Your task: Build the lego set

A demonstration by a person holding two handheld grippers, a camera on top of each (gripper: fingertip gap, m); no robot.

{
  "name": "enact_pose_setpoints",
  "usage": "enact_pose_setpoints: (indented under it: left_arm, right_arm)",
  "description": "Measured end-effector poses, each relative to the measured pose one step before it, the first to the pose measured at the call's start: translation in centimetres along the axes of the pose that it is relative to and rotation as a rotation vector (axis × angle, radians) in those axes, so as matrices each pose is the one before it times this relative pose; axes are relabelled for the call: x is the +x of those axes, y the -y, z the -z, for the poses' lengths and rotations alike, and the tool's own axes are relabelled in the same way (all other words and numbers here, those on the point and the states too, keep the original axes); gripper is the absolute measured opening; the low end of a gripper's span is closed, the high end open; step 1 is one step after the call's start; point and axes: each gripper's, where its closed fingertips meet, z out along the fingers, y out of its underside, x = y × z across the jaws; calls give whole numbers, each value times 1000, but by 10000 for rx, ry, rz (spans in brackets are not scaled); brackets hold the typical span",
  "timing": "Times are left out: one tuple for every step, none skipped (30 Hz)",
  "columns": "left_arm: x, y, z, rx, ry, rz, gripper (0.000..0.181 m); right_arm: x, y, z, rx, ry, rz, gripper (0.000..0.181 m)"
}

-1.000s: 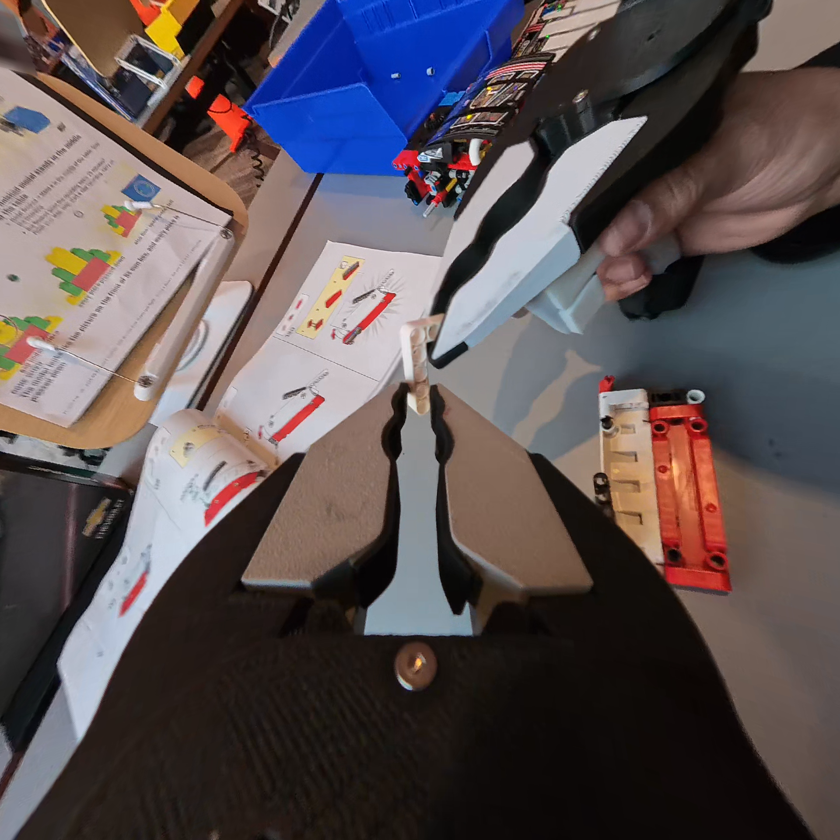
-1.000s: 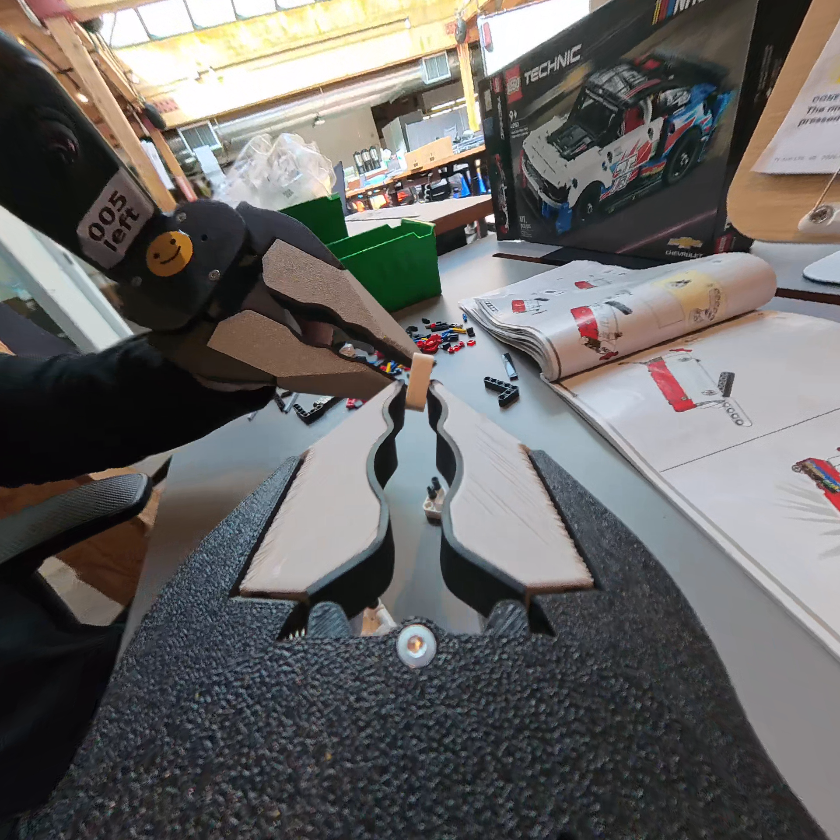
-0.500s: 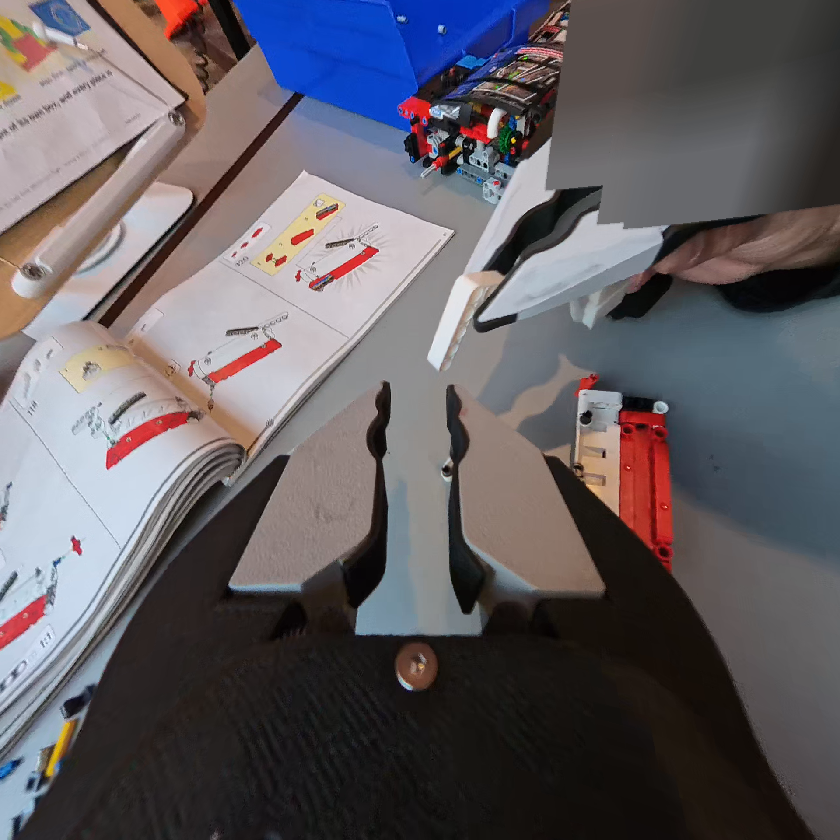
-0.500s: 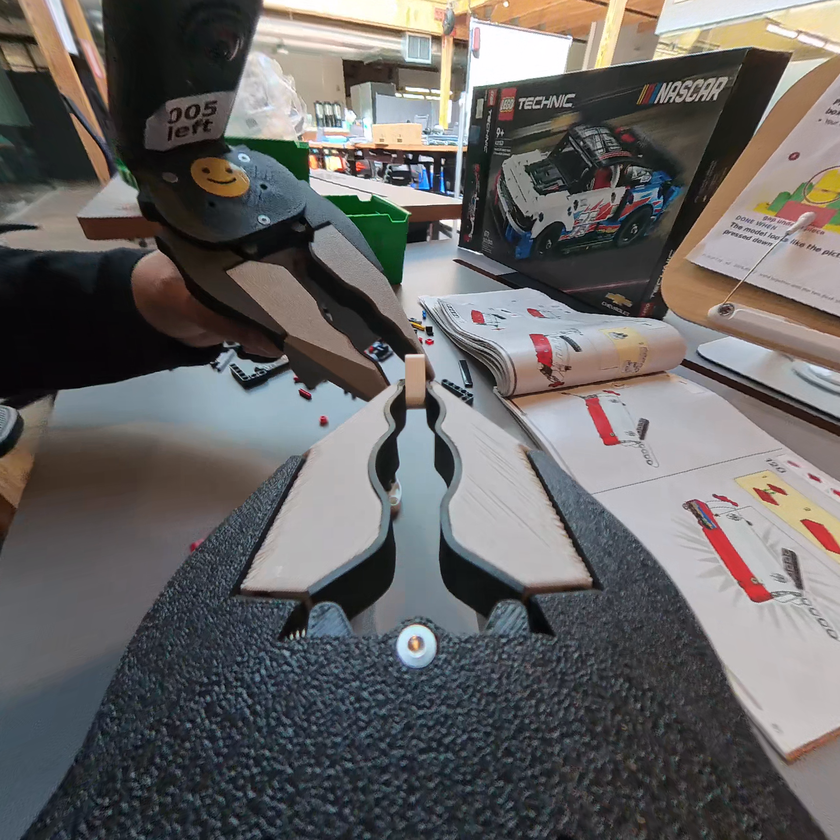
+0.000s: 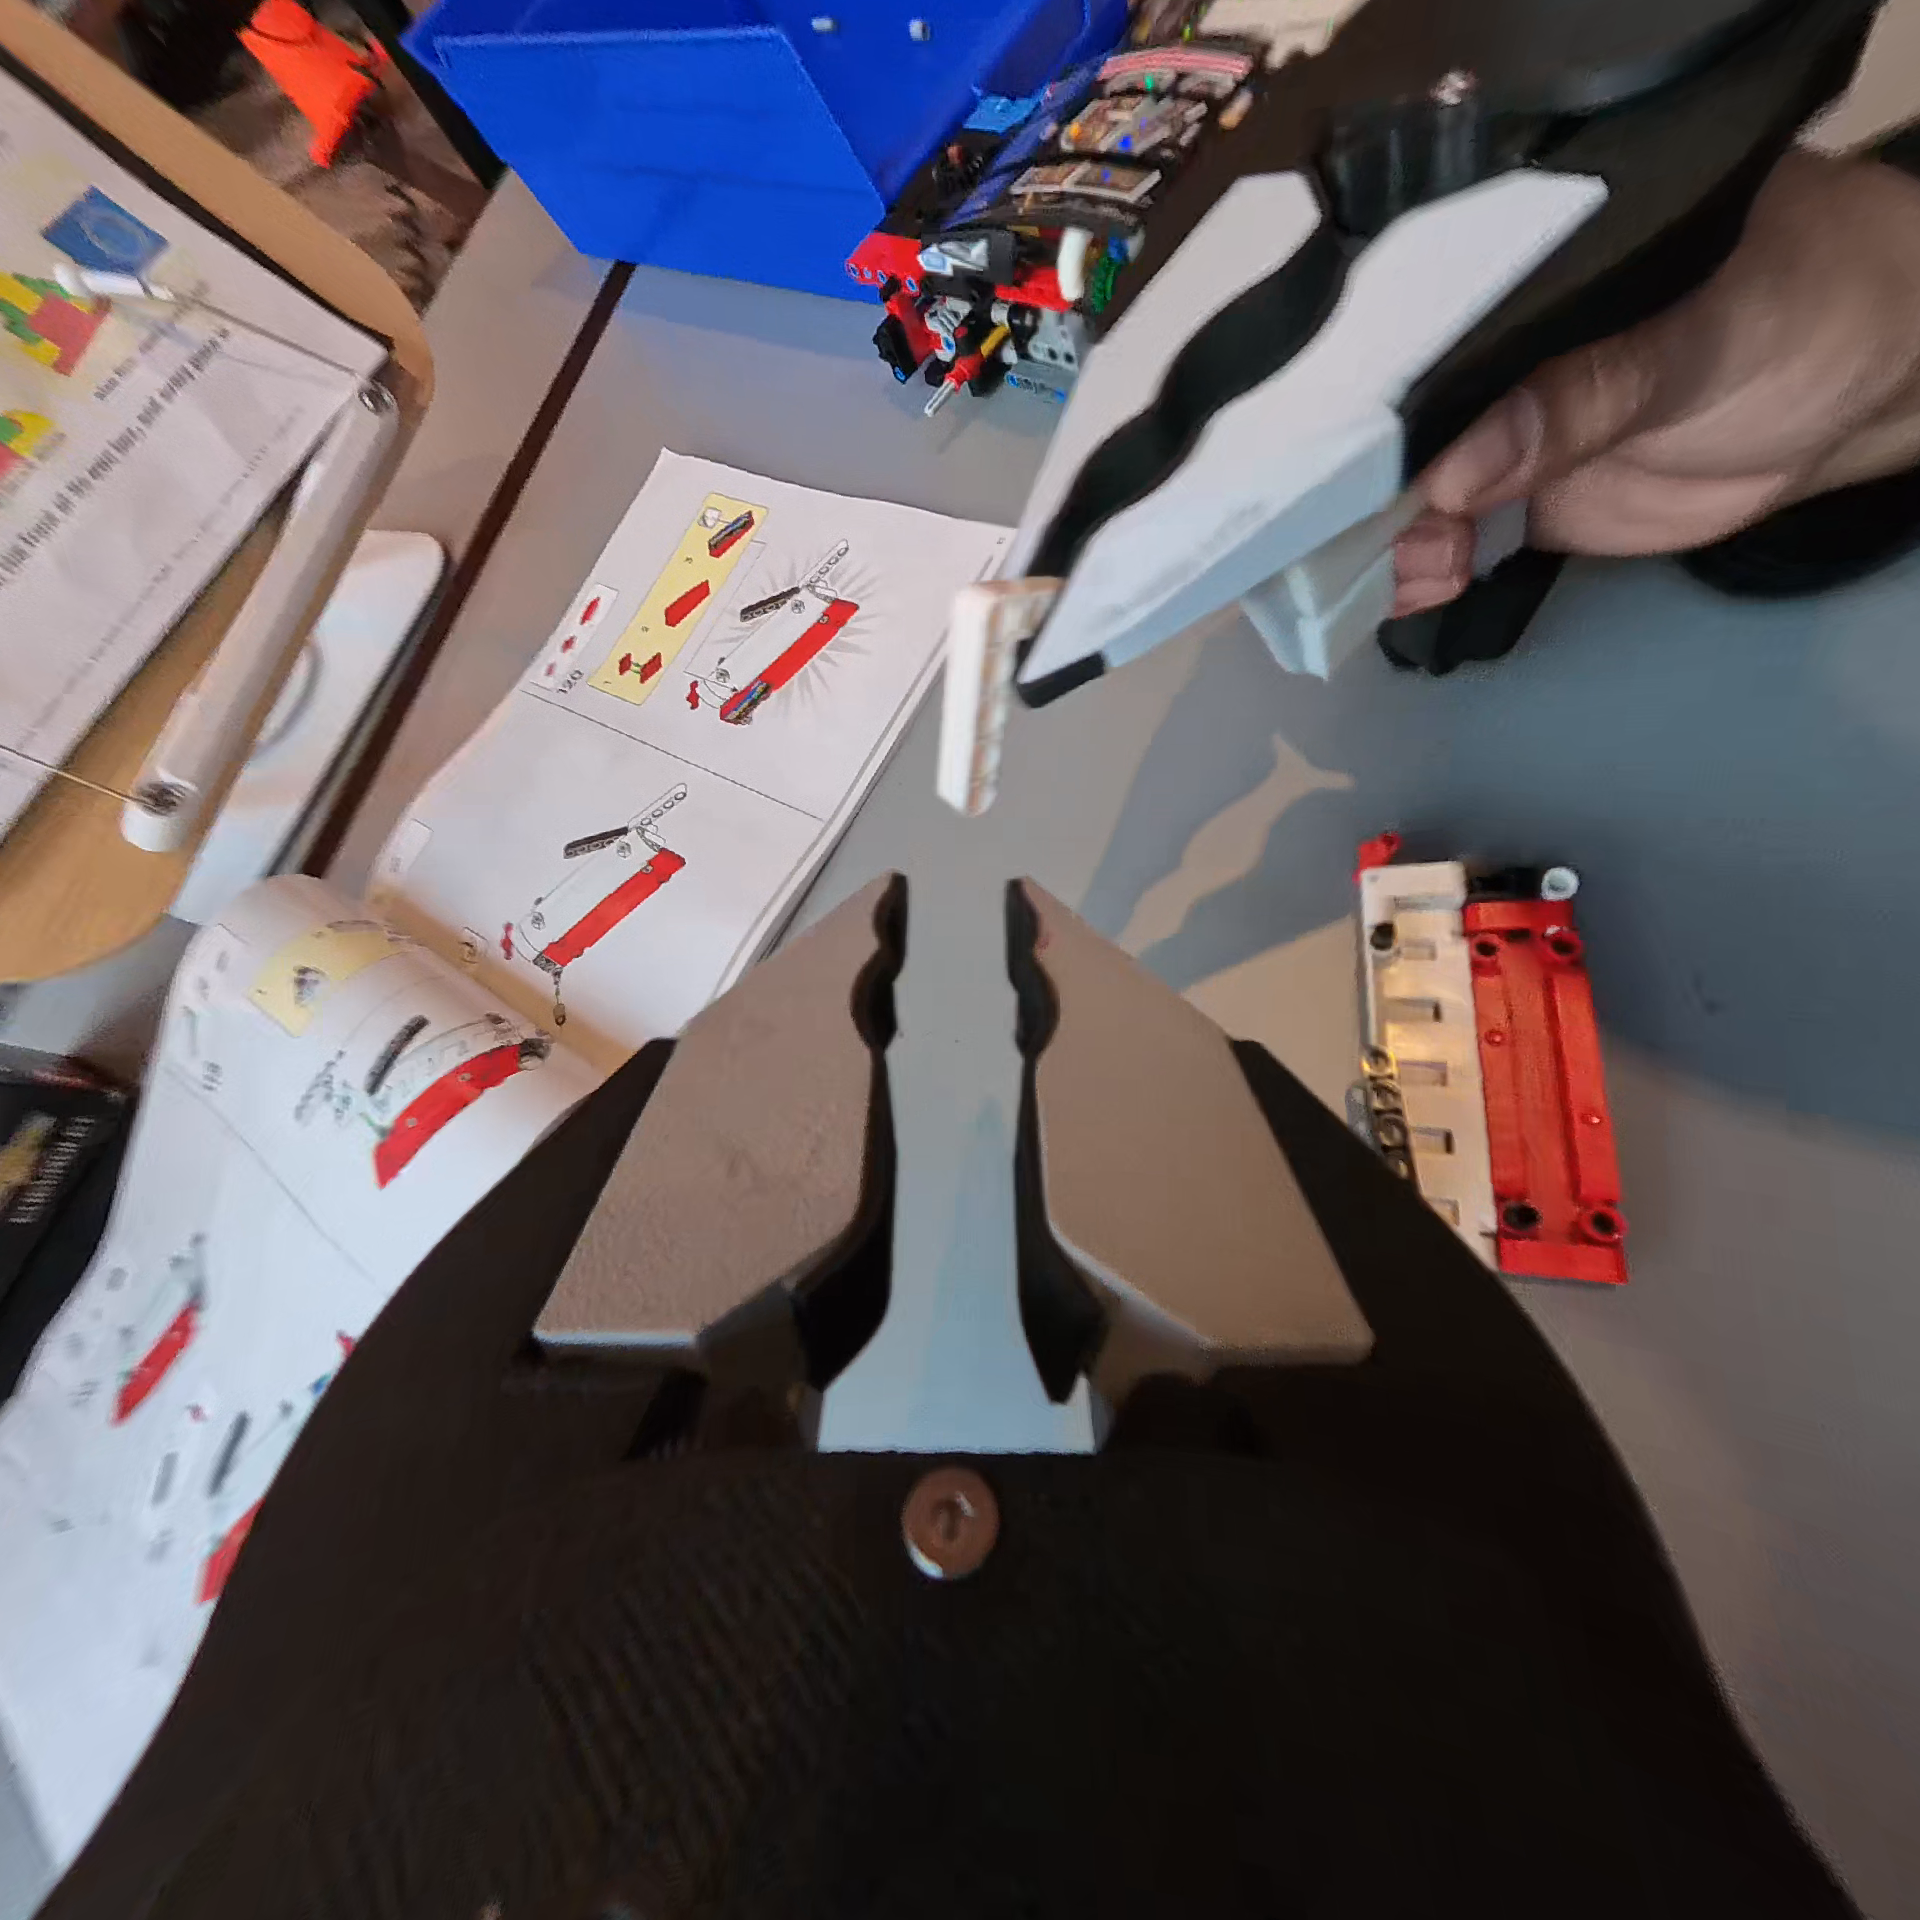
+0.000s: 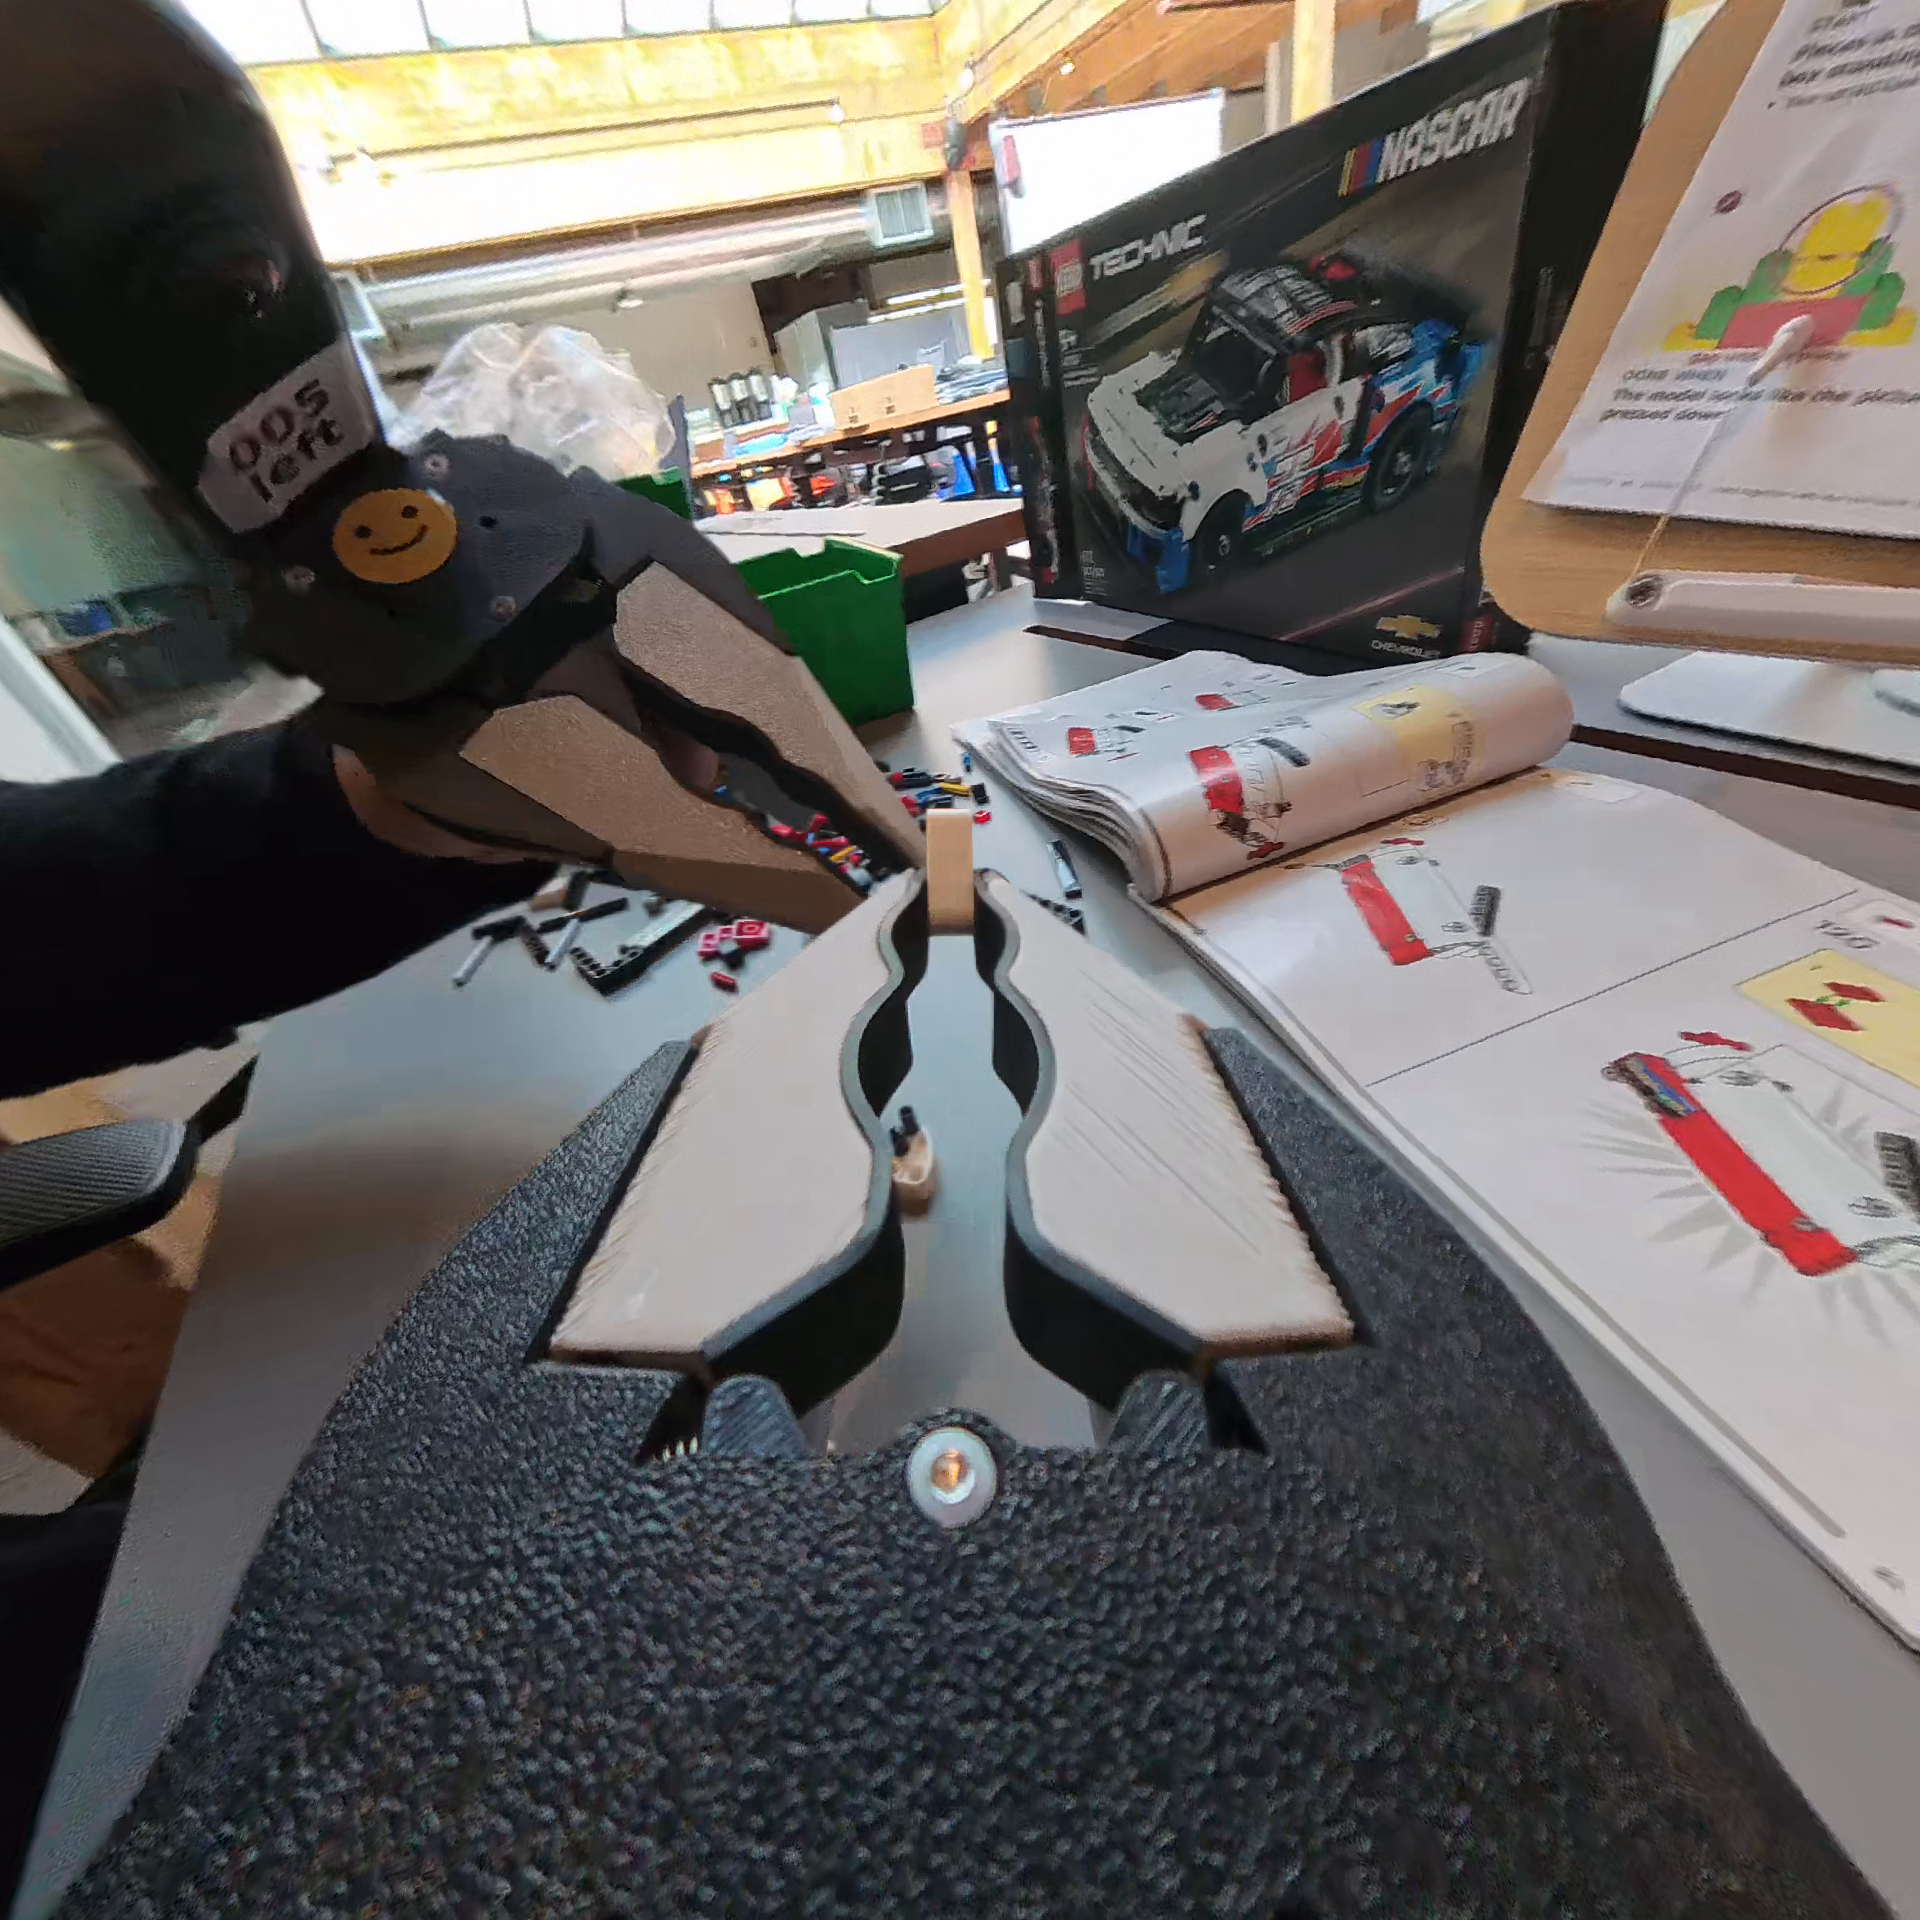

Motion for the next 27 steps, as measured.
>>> enact_pose_setpoints:
  left_arm:
    - [-1165, 113, -81, 0, -278, 639, 24]
    - [-2012, -60, -434, -200, 91, 574, 20]
    - [-2487, -179, -859, -381, 351, 397, 15]
    - [-2062, -221, -1332, -465, 124, 206, 15]
    - [-1925, -240, -1588, -476, 126, 71, 15]
    - [-2099, -456, -1654, -516, 386, -71, 11]
    - [-1946, -699, -1574, -610, 432, -185, 7]
    - [-1746, -838, -1382, -611, 420, -230, 4]
    - [-1605, -855, -1143, -498, 418, -136, 0]
    - [-1247, -951, -962, -421, 222, 22, 0]
    - [-551, -814, -730, -232, -207, 220, 0]
    - [-336, -335, -263, 111, -329, 468, 0]
    - [-168, -109, 36, 243, -355, 463, 0]
    - [-319, -143, 128, 194, -110, 400, 0]
    - [-364, -352, 83, 35, 48, 253, 0]
    - [-332, -413, 50, -11, 136, 91, 0]
    - [-209, -310, 61, 27, 119, 23, 0]
    - [-125, -206, 63, 64, 78, 52, 0]
    - [-47, -141, 38, 72, 28, 109, 0]
    - [-13, -94, -4, 87, -5, 113, 0]
    - [20, -68, -52, 89, -25, 91, 0]
    - [13, -52, -46, 92, -26, 73, 0]
    - [10, -52, -32, 79, -26, 48, 0]
    - [-11, -52, -11, 55, -22, 4, 0]
    - [-20, -91, 8, 37, -11, -35, 0]
    - [-62, -145, 28, 1, -2, -27, 0]
    - [-60, -147, 49, 6, -18, -6, 0]
  right_arm:
    - [308, 194, 165, 63, -181, 100, 7]
    - [249, 84, 107, 38, -106, -30, 7]
    - [90, -60, 4, -21, 8, -146, 7]
    - [-46, -90, -47, -28, 85, -217, 8]
    - [-115, -9, -39, 29, 102, -199, 7]
    - [-134, 37, -9, 37, 74, -70, 7]
    - [-60, -33, -6, -24, 3, 95, 7]
    - [13, -68, -5, -60, -52, 193, 7]
    - [30, -59, 16, -40, -66, 199, 8]
    - [7, -37, 16, -26, -43, 148, 7]
    - [-16, -81, 4, -47, -10, 83, 7]
    - [-27, -67, -2, -45, 9, 20, 7]
    - [-29, -8, -3, -15, 20, -24, 7]
    - [29, 23, 9, -7, 10, -35, 7]
    - [111, 5, 6, -23, -30, -22, 7]
    - [190, -53, 8, -45, -68, -3, 7]
    - [229, -83, 5, -58, -73, -17, 7]
    - [162, -67, 12, -34, -30, -56, 7]
    - [96, -41, 2, -11, 10, -91, 7]
    - [87, -34, -2, -9, 19, -97, 7]
    - [49, -40, -21, -8, 23, -80, 7]
    - [35, -58, -31, -8, 16, -57, 7]
    - [41, -64, -39, -16, 4, -37, 7]
    - [21, -68, -38, -23, 5, -30, 7]
    - [-5, -12, -23, -7, 7, -29, 7]
    - [-43, 72, 19, 29, 6, -6, 7]
    - [-10, 92, 26, 38, -21, 61, 7]
